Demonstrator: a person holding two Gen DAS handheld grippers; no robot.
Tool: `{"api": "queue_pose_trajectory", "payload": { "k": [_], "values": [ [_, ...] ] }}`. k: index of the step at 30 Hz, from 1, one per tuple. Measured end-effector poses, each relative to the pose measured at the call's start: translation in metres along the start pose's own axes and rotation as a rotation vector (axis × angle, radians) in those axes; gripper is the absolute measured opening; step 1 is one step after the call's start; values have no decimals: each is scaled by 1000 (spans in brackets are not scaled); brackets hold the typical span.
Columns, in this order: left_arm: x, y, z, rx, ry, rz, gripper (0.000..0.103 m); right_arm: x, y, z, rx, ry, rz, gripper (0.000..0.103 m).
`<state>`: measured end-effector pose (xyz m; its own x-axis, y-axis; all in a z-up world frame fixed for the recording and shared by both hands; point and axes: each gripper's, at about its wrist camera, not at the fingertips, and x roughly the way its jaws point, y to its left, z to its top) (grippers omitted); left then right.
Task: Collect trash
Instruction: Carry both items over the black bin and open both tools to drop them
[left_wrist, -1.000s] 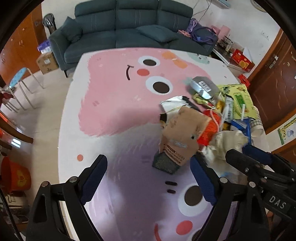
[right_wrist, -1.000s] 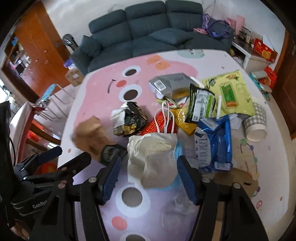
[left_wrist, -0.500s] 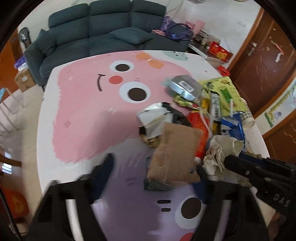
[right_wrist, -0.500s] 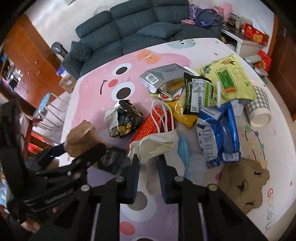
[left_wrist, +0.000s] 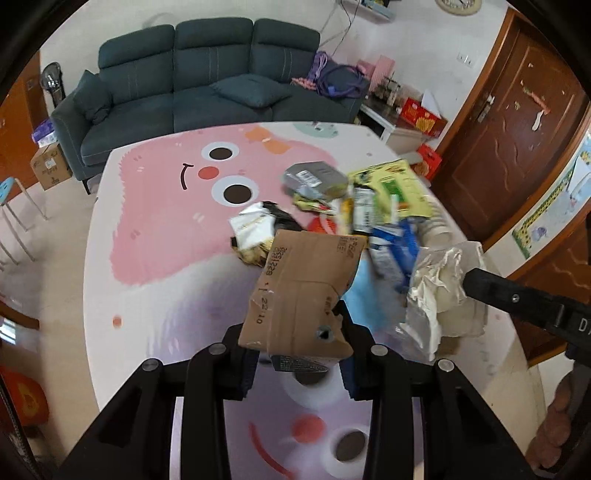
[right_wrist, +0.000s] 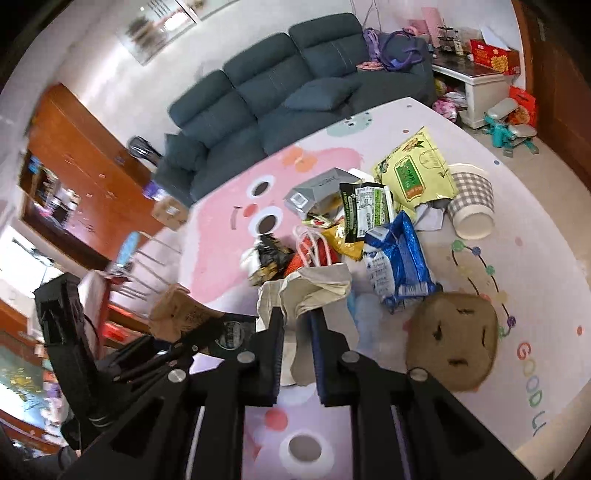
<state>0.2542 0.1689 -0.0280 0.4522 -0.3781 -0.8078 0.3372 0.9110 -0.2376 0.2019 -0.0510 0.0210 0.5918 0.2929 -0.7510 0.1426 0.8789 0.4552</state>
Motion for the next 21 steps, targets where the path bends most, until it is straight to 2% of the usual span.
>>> {"api": "queue_pose_trajectory", "payload": {
  "k": [4,11,16,21],
  "values": [
    [-30,-42,-29,-10,-10,14,35,-45,-12,-20,-39,-18,66,14],
    [-55,-124,-98,-85,39,-4,35,-117,-63,-77,-100,19,136,14],
    [-48,-180,-156,-73,81,43,35,-134,-109,-122,-97,102,139,14],
    [-25,-218,-204,-40,170,82,35,-132,-162,-165,-65,199,119,14]
  ]
}}
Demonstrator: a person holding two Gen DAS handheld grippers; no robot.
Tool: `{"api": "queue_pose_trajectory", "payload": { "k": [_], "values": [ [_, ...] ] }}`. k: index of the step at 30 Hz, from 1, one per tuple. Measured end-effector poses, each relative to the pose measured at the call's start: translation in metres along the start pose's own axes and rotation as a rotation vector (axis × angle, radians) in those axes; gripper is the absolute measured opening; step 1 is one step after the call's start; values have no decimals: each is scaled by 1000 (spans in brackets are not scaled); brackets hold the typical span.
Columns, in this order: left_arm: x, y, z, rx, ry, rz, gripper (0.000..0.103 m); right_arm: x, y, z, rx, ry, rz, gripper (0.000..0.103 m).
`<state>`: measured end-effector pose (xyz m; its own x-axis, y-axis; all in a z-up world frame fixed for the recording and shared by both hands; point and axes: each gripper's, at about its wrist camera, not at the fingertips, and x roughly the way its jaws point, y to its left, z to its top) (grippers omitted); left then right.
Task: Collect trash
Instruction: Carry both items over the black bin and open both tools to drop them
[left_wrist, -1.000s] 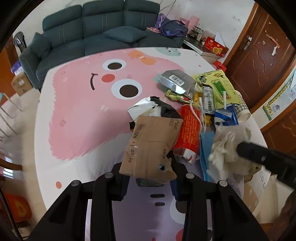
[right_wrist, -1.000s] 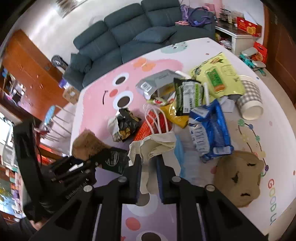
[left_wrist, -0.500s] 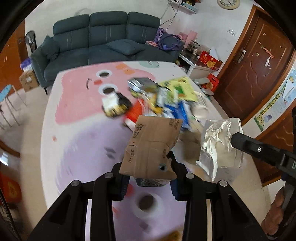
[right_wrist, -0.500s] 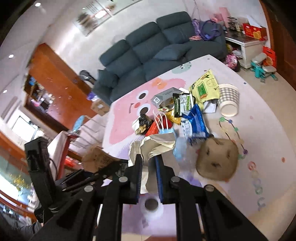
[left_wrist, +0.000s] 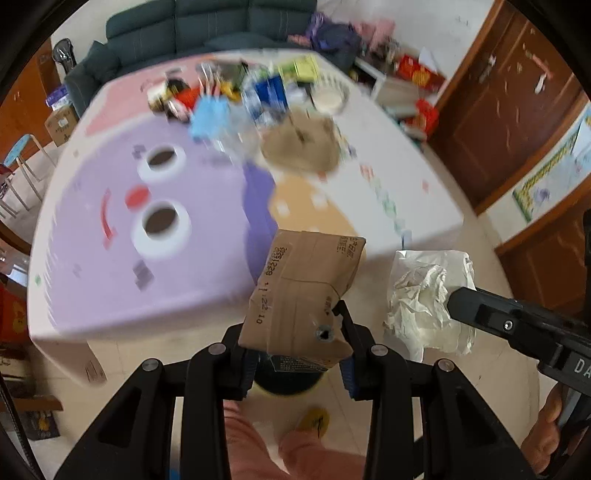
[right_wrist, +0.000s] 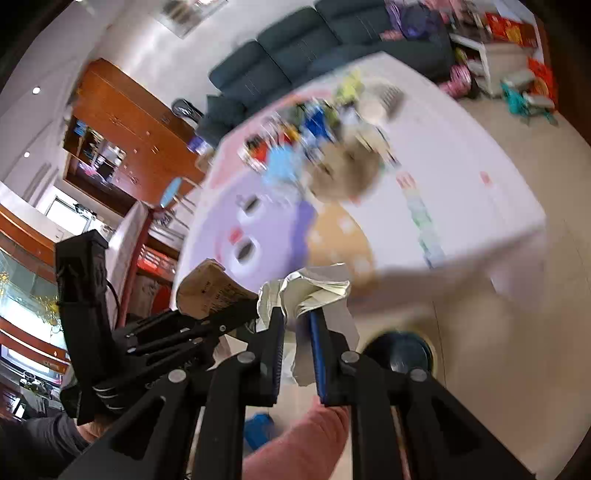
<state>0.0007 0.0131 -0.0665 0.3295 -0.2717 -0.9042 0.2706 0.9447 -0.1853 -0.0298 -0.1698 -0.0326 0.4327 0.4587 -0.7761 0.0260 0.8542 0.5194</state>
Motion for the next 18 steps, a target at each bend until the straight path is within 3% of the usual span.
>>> {"api": "queue_pose_trajectory", "payload": {
  "k": [8,15,18],
  "values": [
    [82,-17,-52,-17,118,27,35,60,-79,-46,120,89,-32,14],
    [178,1,-85,-98,170,54,35,167,-142,-82,198,178,-83,14],
    [211,13,-95,-127,187,72,40,212,-159,-95,192,227,-107,15]
  ]
}}
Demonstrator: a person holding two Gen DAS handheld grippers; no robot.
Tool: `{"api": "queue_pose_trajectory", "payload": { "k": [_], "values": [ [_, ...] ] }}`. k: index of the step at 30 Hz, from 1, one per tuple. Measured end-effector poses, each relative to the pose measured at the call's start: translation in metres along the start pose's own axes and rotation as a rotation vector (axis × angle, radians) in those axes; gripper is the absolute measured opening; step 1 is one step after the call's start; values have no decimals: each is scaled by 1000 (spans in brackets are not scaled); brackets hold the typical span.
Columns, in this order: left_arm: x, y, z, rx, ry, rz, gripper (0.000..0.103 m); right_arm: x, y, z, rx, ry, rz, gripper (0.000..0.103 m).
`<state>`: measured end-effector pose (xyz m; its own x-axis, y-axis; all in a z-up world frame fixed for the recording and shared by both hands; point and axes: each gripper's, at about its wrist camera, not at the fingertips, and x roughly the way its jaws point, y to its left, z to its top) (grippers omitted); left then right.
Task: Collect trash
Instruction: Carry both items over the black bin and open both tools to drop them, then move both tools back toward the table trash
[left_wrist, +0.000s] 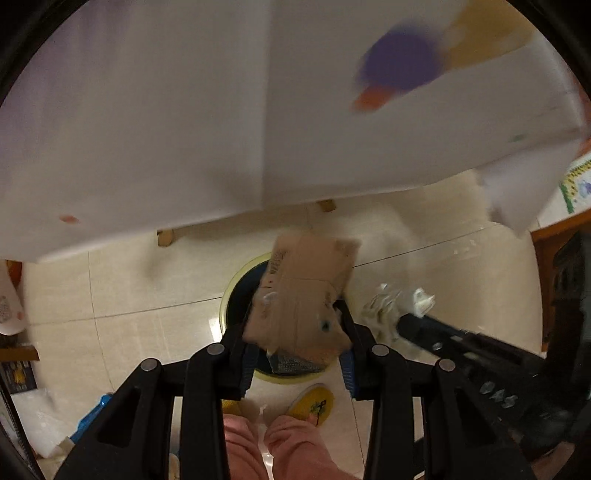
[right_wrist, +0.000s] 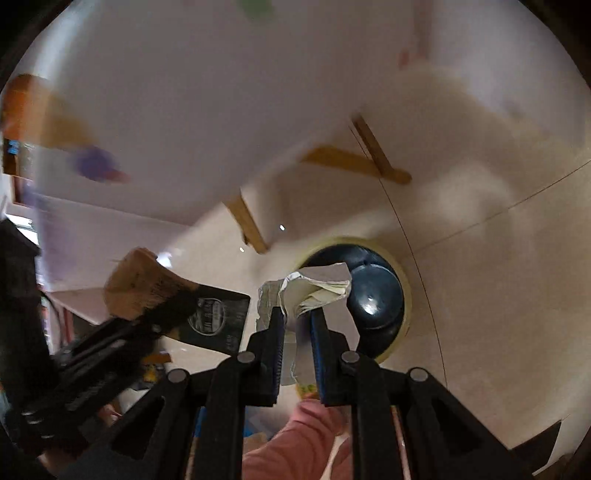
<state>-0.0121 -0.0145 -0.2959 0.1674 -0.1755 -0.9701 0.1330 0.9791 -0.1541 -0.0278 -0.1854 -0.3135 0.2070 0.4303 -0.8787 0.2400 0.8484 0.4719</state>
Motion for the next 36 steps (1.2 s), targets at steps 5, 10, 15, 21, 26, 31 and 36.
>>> {"api": "queue_pose_trajectory", "payload": {
  "k": [5,10,15,21,26,31,36],
  "values": [
    [29,15,-3,-30,18,30,75,54,-7,4,7,71,-28,29],
    [32,23,-7,-45,22,58,81,61,6,12,-13,75,-29,46],
    [14,30,-11,-58,12,41,81,45,12,12,-18,51,-22,47],
    [-19,29,-13,-53,12,-3,81,4,27,7,-32,-1,-20,47],
    [-56,33,-8,-69,7,-6,81,-37,42,1,-33,-43,-11,47],
    [-110,29,-1,-69,-29,26,81,-86,60,-8,-53,-91,-3,47],
    [-171,28,6,-72,-97,42,81,-143,86,-16,-98,-156,19,47]
  ]
}}
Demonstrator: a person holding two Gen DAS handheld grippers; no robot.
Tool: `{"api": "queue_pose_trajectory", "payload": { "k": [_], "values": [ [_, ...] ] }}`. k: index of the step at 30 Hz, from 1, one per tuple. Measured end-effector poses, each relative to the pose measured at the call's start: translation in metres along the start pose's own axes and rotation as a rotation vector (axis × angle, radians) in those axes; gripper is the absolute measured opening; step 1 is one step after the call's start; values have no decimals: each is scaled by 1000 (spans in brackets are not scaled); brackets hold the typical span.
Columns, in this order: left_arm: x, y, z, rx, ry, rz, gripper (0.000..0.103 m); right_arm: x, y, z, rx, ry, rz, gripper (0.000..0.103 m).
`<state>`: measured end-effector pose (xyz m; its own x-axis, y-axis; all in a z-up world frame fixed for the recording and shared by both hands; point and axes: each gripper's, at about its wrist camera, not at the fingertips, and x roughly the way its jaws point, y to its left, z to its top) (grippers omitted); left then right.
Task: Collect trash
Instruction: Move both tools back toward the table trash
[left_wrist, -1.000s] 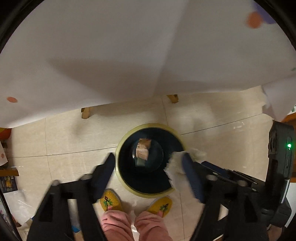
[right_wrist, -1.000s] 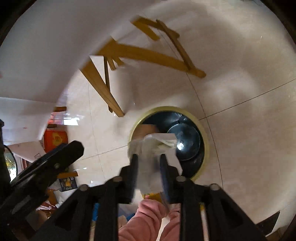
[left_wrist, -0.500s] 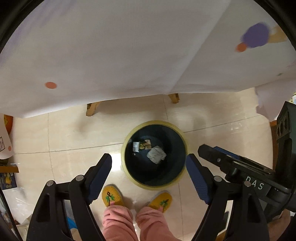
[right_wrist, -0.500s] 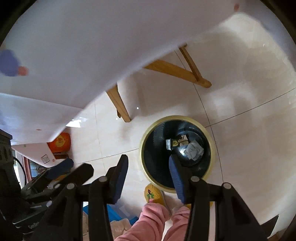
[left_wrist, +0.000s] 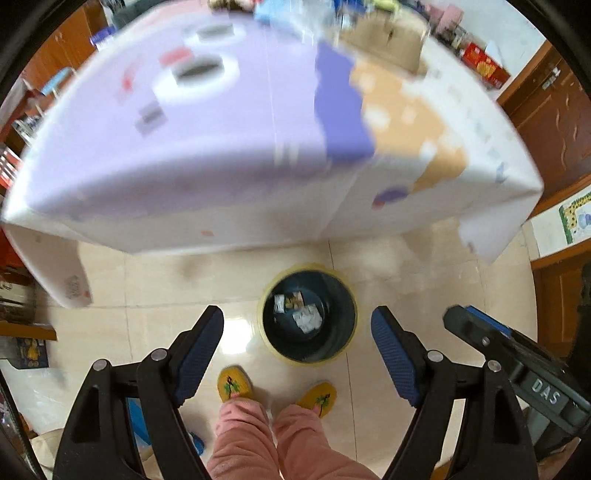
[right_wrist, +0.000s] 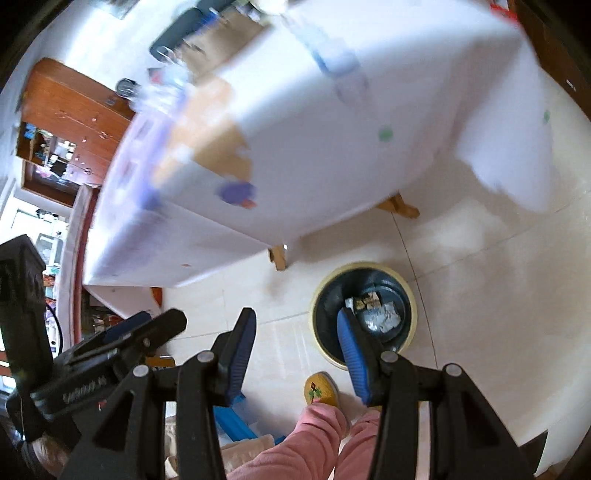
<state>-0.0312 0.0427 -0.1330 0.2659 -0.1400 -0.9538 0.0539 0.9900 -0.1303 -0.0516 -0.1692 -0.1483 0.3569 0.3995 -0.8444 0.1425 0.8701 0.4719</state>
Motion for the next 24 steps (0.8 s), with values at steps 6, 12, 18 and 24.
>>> {"api": "queue_pose_trajectory", "payload": {
  "k": [6,12,18,24],
  "values": [
    [-67,-1,17,-10,-67,-37,81,-64,34,14,-84,-97,29,46],
    [-115,-12,34,17,-170,-43,81,-114,61,34,-170,-212,45,46],
    [-163,-21,61,63,-287,-24,81,-134,88,60,-242,-280,55,46],
    [-183,-20,94,85,-315,-48,81,-141,105,92,-279,-317,32,47]
  ]
}}
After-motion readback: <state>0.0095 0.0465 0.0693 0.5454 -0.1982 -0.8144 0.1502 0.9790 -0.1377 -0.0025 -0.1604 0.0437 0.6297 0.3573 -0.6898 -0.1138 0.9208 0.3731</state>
